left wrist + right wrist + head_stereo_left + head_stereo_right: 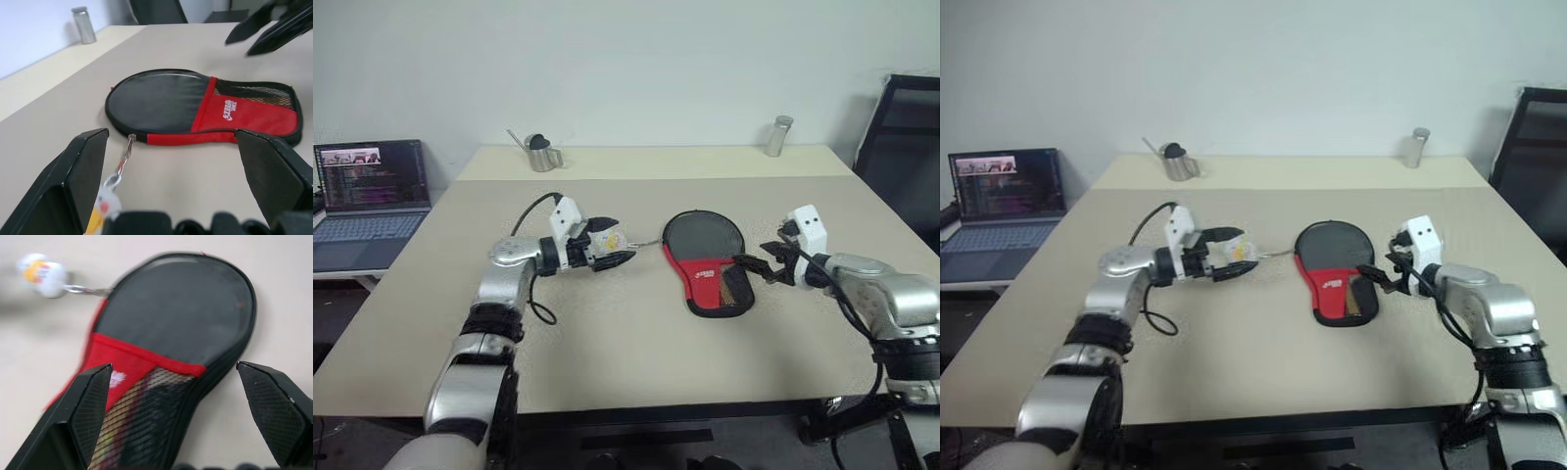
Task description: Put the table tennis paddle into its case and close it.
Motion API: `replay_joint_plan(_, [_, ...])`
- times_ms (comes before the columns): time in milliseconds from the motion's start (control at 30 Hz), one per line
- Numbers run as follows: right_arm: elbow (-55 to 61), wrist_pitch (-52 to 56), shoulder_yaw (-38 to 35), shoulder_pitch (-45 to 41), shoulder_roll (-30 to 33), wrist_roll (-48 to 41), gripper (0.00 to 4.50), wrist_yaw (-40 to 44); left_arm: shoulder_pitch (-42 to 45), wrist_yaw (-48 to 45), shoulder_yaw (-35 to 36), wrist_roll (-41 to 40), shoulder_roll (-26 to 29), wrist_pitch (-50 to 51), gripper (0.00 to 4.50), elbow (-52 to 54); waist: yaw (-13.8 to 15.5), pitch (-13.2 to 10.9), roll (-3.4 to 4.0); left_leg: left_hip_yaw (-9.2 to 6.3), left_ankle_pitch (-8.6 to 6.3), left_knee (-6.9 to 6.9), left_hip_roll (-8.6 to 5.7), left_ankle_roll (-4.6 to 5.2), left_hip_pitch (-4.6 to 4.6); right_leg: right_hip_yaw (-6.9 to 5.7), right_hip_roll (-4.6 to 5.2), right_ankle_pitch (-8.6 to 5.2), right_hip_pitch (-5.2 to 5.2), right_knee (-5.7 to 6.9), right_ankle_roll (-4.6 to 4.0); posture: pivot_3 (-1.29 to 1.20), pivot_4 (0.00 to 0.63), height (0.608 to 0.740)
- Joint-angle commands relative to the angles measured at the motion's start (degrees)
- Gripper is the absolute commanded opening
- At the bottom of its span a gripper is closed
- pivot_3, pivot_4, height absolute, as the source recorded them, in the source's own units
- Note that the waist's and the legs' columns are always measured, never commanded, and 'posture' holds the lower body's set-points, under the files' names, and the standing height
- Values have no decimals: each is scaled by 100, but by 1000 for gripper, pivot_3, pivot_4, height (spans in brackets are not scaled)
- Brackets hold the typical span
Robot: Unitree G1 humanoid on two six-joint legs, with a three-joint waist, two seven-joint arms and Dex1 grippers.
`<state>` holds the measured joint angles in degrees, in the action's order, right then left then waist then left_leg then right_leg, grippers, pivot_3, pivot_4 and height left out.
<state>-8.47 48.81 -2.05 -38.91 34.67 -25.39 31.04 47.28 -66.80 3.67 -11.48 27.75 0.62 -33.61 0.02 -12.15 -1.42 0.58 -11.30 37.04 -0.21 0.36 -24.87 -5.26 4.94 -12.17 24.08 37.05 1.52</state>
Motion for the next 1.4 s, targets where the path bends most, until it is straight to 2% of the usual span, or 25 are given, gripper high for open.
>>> replay_joint_plan(33, [-642, -388, 20, -273, -165, 285, 4456, 41, -478, 268, 238, -375, 301, 717, 4500, 1424, -13, 0, 0, 0, 0, -1, -1, 0, 0, 1, 0, 0, 0, 1, 0, 0, 150, 740])
replay_joint_plan(233, [-1380, -597, 94, -439, -320, 481, 4456, 406, -853, 641, 308, -596, 525, 1338, 4500, 2264, 11, 0, 0, -4, 3, 3, -3, 3, 1, -1, 0, 1, -3, 3, 1, 0, 150, 740])
replay_joint_plan(767, [-2360, -1125, 575, -699, -696, 1185, 4456, 1038, -870, 808, 199, -633, 606, 1510, 4500, 2485, -32, 3, 3, 7, 4, 0, 2, 4, 11, 8, -4, -7, -3, 8, 16, 0, 150, 740])
replay_joint_plan(900, [-2370, -1123, 632, -704, -860, 1274, 3552, 1087, -927, 807, 167, -626, 626, 1526, 4500, 2555, -43, 5, 3, 8, 4, 0, 4, 4, 14, 10, -6, -6, -3, 10, 15, 0, 150, 740])
replay_joint_plan(1100, [-2348, -1047, 637, -705, -1034, 1356, 1498, 1129, -1199, 672, 194, -748, 745, 1627, 4500, 2767, -71, 9, 2, 12, 4, 0, 11, 3, 23, 15, -10, -7, -5, 14, 15, 0, 150, 740])
replay_joint_plan(1267, [-2163, -849, 621, -667, -1183, 1276, 32, 1190, -1638, 333, 232, -1035, 999, 1851, 4500, 3132, -130, 11, 2, 13, 4, -1, 14, 3, 25, 19, -13, -7, -6, 13, 15, 0, 150, 740])
replay_joint_plan(1400, [-1776, -543, 592, -616, -1287, 1127, 32, 1242, -2060, 3, 230, -1134, 1349, 1930, 4500, 3342, -172, 11, 3, 14, 4, -4, 16, 3, 25, 20, -14, -7, -3, 12, 14, 0, 150, 740])
